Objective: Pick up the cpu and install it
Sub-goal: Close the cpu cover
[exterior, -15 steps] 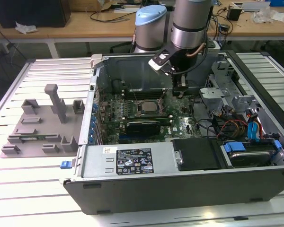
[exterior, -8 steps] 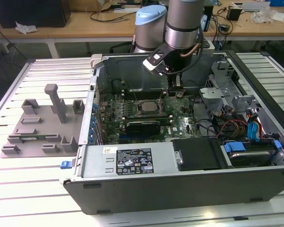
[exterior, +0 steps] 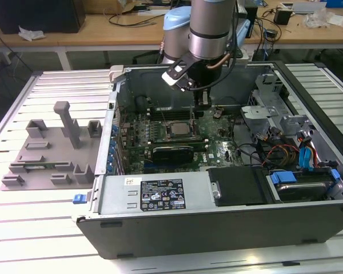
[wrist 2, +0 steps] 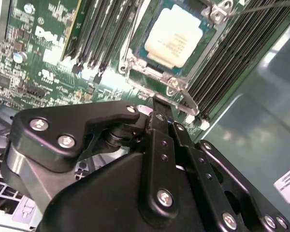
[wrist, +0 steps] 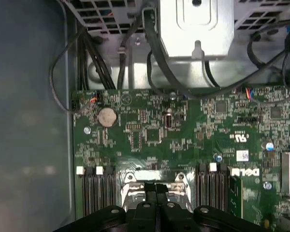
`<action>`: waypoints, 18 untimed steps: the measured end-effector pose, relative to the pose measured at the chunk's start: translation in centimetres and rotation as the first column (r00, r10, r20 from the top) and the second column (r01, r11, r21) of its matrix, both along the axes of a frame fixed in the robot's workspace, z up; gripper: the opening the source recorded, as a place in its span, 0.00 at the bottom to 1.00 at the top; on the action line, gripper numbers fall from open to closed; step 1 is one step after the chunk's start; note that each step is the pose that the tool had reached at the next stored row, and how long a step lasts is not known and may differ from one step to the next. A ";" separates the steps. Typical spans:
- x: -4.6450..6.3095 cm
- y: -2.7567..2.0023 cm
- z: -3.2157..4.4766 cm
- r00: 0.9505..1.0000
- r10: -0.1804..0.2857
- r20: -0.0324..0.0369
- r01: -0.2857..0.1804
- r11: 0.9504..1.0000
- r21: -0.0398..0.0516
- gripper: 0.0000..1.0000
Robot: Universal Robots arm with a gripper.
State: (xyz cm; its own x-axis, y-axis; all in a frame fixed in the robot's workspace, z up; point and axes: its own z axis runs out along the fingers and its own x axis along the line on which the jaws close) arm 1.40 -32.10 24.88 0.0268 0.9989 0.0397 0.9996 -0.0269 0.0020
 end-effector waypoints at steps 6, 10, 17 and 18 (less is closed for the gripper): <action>-1.5 0.01 0.00 1.000 0.000 0.003 0.000 1.000 0.000 0.11; -1.6 0.01 -0.04 1.000 0.000 0.003 0.000 1.000 0.000 0.11; -3.2 0.01 -0.39 1.000 0.000 0.003 0.000 1.000 0.000 0.11; -3.4 0.01 -0.50 1.000 0.000 0.003 0.000 1.000 0.000 0.11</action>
